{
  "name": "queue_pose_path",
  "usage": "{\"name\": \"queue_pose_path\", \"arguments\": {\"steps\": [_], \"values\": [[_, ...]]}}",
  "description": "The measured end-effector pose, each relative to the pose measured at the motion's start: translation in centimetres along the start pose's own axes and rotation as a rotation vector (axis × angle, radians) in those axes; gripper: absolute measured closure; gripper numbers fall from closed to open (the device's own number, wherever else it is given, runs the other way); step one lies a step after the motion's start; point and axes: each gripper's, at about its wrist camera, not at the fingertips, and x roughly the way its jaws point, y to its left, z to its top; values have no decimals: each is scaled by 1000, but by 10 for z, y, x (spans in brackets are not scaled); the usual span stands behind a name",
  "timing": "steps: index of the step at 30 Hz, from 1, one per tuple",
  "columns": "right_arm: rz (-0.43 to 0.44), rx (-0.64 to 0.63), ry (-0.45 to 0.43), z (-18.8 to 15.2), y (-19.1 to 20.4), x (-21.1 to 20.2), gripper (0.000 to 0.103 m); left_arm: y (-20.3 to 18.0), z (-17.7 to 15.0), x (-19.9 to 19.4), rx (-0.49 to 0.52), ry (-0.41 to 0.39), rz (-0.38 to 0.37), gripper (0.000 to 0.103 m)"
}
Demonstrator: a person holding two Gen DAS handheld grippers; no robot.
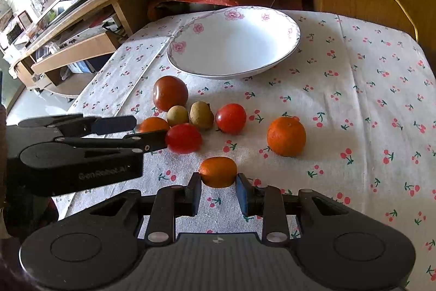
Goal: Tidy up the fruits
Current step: 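Grasp the orange tangerine with the left gripper while the right gripper holds its tangerine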
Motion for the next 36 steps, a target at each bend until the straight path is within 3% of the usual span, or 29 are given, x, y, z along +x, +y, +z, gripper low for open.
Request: {"name": "queue_pose_path", "arguments": {"steps": [3, 9, 13, 19, 22, 27, 36], "values": [[11, 10, 0, 1, -1, -2, 78, 3, -3, -2, -5, 13, -44, 45], [14, 5, 7, -2, -2, -3, 78, -13, -4, -4, 187, 4, -18, 45], [17, 8, 9, -3, -3, -4, 78, -16, 5, -2, 319, 50, -45, 45], [21, 11, 17, -1, -3, -4, 78, -7, 17, 2, 361, 150, -166, 45], [19, 6, 26, -1, -1, -2, 78, -10, 14, 9, 422, 154, -154, 44], [10, 2, 23, 0, 1, -1, 78, -11, 17, 15, 396, 133, -180, 45], [-6, -18, 22, 5, 4, 2, 78, -18, 15, 13, 370, 123, -124, 57]]}}
